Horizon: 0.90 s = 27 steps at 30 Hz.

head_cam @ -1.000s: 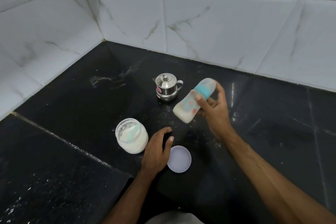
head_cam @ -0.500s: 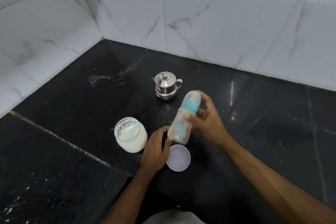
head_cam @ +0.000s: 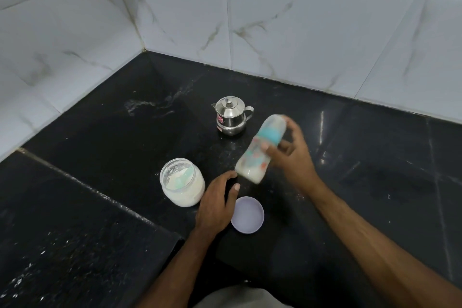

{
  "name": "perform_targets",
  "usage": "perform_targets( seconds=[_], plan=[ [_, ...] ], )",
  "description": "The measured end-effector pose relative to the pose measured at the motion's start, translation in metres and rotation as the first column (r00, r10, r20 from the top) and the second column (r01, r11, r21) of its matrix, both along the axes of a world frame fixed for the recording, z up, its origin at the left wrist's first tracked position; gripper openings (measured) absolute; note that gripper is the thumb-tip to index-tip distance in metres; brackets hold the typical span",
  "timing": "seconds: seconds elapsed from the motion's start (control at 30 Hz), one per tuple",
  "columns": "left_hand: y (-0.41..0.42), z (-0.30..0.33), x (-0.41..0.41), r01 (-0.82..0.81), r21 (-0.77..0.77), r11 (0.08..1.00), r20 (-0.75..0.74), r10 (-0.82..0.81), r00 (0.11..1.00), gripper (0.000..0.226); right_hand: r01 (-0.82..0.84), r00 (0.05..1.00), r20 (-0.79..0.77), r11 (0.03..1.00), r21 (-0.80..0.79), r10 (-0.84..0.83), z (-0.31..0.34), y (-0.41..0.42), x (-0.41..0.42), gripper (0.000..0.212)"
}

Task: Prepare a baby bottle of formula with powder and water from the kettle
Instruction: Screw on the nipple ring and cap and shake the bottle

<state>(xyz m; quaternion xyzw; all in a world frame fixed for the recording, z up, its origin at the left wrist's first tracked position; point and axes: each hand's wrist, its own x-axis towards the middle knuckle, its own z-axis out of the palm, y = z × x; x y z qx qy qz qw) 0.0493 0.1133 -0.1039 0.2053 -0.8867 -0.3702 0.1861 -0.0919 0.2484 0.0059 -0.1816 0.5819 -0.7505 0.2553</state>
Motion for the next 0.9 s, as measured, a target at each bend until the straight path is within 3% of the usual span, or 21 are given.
perform_targets(
  seconds=[0.07, 0.1, 0.2, 0.27, 0.37, 0.43, 0.5, 0.57, 0.6, 0.67, 0.73, 0.8, 0.9],
  plan=[
    [0.001, 0.000, 0.000, -0.011, -0.002, 1.000, 0.007, 0.011, 1.000, 0.031, 0.174, 0.980, 0.109, 0.980, -0.100, -0.163, 0.004, -0.001, -0.010, 0.071],
    [0.000, -0.001, 0.000, -0.006, -0.003, 1.000, 0.003, 0.006, 1.000, 0.031, 0.169, 0.981, 0.118, 0.980, -0.106, -0.156, 0.003, -0.001, -0.009, 0.071],
    [0.000, 0.003, 0.000, 0.027, 0.022, 0.999, -0.004, -0.027, 1.000, 0.032, -0.134, 0.990, -0.032, 0.988, 0.075, 0.136, -0.006, 0.002, 0.007, 0.077],
    [0.000, 0.003, 0.000, 0.037, 0.052, 0.998, -0.014, -0.036, 0.999, 0.032, -0.194, 0.974, -0.093, 0.973, 0.122, 0.206, -0.010, 0.002, 0.008, 0.077],
    [0.001, 0.003, 0.000, -0.005, 0.002, 1.000, -0.003, 0.005, 1.000, 0.030, 0.108, 0.993, 0.064, 0.992, -0.065, -0.104, 0.001, -0.001, -0.005, 0.073],
    [0.000, 0.002, 0.000, -0.014, 0.008, 1.000, 0.024, 0.014, 1.000, 0.031, 0.188, 0.977, 0.122, 0.976, -0.112, -0.174, 0.003, -0.002, -0.008, 0.070],
    [-0.002, -0.003, -0.002, 0.003, 0.047, 0.999, 0.066, -0.006, 0.998, 0.042, 0.011, 0.998, 0.055, 0.999, -0.030, -0.010, -0.004, -0.002, 0.001, 0.073],
    [-0.003, -0.009, -0.004, 0.020, 0.102, 0.995, 0.110, -0.031, 0.993, 0.058, -0.257, 0.963, -0.048, 0.959, 0.119, 0.265, -0.012, 0.000, 0.013, 0.079],
    [-0.003, -0.007, -0.004, 0.028, 0.103, 0.994, 0.115, -0.040, 0.993, 0.048, -0.298, 0.948, -0.074, 0.943, 0.147, 0.311, -0.015, -0.001, 0.015, 0.081],
    [-0.001, -0.001, -0.001, 0.021, 0.038, 0.999, 0.026, -0.022, 0.999, 0.028, -0.160, 0.985, -0.053, 0.985, 0.067, 0.164, -0.009, -0.003, 0.009, 0.082],
    [0.000, 0.004, 0.001, -0.006, 0.002, 1.000, -0.004, 0.006, 1.000, 0.029, 0.069, 0.995, 0.070, 0.996, -0.048, -0.066, -0.003, -0.004, -0.005, 0.079],
    [0.001, 0.003, 0.001, -0.012, -0.005, 1.000, -0.004, 0.011, 1.000, 0.031, 0.123, 0.989, 0.096, 0.989, -0.077, -0.115, -0.003, -0.003, -0.011, 0.076],
    [-0.001, 0.001, -0.001, 0.019, 0.014, 1.000, -0.037, -0.018, 0.999, 0.030, -0.160, 0.986, -0.040, 0.984, 0.082, 0.164, -0.012, -0.001, 0.002, 0.077]
  ],
)
